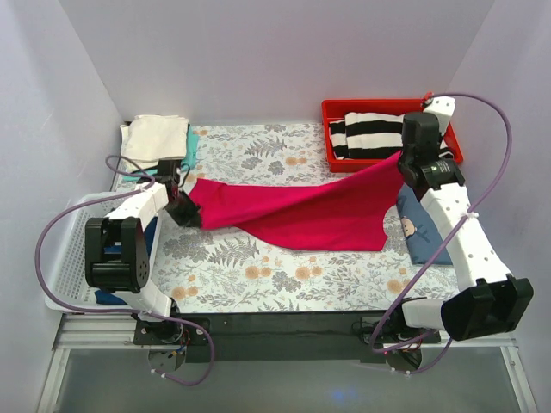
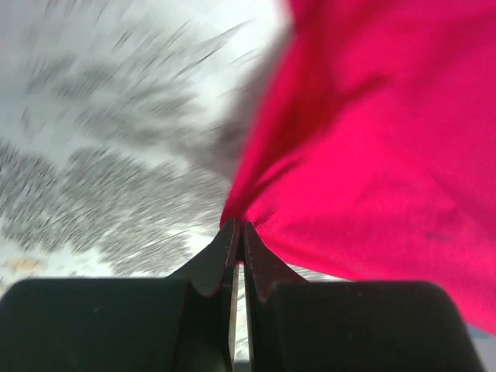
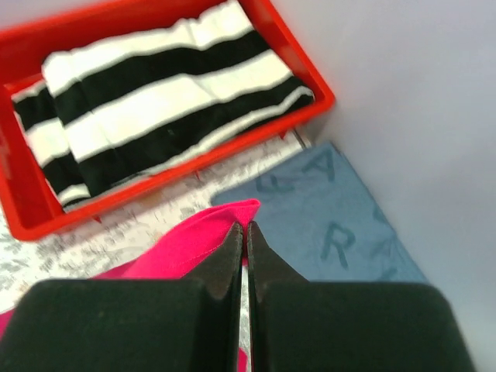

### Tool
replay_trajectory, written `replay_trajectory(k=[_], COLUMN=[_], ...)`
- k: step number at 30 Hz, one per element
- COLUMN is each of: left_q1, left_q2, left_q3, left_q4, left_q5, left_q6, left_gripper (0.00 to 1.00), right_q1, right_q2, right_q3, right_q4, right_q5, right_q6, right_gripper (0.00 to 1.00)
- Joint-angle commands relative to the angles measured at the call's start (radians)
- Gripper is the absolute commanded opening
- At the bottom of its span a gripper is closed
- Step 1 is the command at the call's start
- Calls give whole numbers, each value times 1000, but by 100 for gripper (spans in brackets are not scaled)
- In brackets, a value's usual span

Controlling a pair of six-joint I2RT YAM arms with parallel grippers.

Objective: Fold and stack the t-shirts
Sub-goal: Flatten out the tshirt

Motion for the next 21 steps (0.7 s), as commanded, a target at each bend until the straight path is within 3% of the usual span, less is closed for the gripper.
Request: replay_trajectory(k=[1,6,13,21], left_q1=[4,4,4,-2], left_q2=[8,-10,-79,-67], left_q3=[-96,-178,-94,5], left_q4=[-190,-199,-192,-78], left_q5=[-48,-53,-77,-4], left_q6=[-33,-27,-25,21], left_gripper=[0,2,32,32], right_q1=[0,0,2,2], right_q2=[-52,-37,-26,-23], right_q3=[-51,-51,-66,-80], right_q4=[-33,-73,-85,-90], right_q5=[80,66,28,3], right_q6=[93,117,142,145], right_gripper=[1,1,1,1])
